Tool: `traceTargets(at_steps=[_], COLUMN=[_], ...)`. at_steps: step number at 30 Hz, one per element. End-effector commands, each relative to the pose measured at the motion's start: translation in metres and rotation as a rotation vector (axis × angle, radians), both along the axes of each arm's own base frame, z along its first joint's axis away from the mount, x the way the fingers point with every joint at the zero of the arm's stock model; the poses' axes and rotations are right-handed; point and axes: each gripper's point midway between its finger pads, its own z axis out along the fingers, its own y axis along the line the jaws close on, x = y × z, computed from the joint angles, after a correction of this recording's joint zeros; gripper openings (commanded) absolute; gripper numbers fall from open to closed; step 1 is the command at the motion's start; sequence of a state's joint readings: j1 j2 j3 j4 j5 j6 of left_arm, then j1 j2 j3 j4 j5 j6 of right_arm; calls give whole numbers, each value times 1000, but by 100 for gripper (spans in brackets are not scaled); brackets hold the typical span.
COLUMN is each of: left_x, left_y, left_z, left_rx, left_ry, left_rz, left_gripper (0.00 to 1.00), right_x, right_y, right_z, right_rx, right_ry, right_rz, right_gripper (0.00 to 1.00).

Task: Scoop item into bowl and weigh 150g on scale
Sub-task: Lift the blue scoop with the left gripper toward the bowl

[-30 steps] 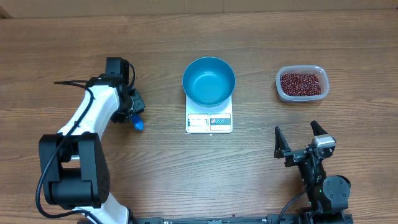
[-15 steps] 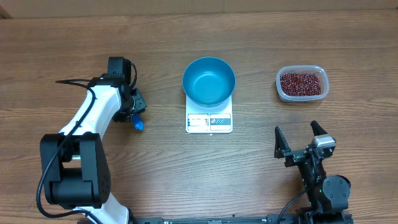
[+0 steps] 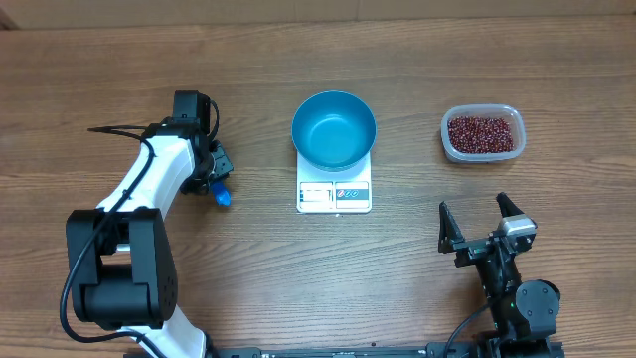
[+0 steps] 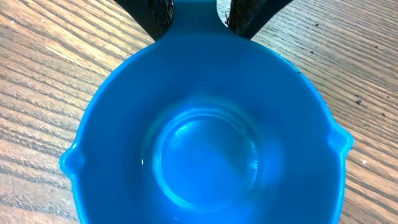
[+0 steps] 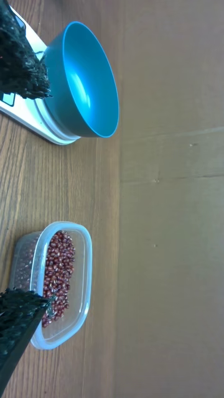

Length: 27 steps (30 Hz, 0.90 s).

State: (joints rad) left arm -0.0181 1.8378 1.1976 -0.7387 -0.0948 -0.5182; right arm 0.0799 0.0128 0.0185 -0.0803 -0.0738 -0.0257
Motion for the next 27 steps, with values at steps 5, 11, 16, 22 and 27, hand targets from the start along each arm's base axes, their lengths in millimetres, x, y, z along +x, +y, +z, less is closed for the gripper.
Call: traceTargets(at_steps=[5, 11, 16, 22, 27], left_x=[-1, 0, 5, 17, 21], left_y=[-2, -4, -9, -12, -19], left_z=[-9, -7, 4, 37, 77], left_rx=[-4, -18, -49, -68, -137], left_ry=[16, 10, -17, -72, -103], left_rz=[0, -2, -7, -9, 68], left_gripper=[21, 11, 11, 11, 12], right_x=[0, 0, 0, 0, 0], right_y=[-2, -2, -2, -2, -2], right_z=[-2, -2, -2, -2, -2], right_rx=[3, 3, 3, 3, 3], right_ry=[-2, -2, -2, -2, -2], right_rz=[-8, -8, -8, -8, -8], right_gripper=[100, 100, 100, 100, 100])
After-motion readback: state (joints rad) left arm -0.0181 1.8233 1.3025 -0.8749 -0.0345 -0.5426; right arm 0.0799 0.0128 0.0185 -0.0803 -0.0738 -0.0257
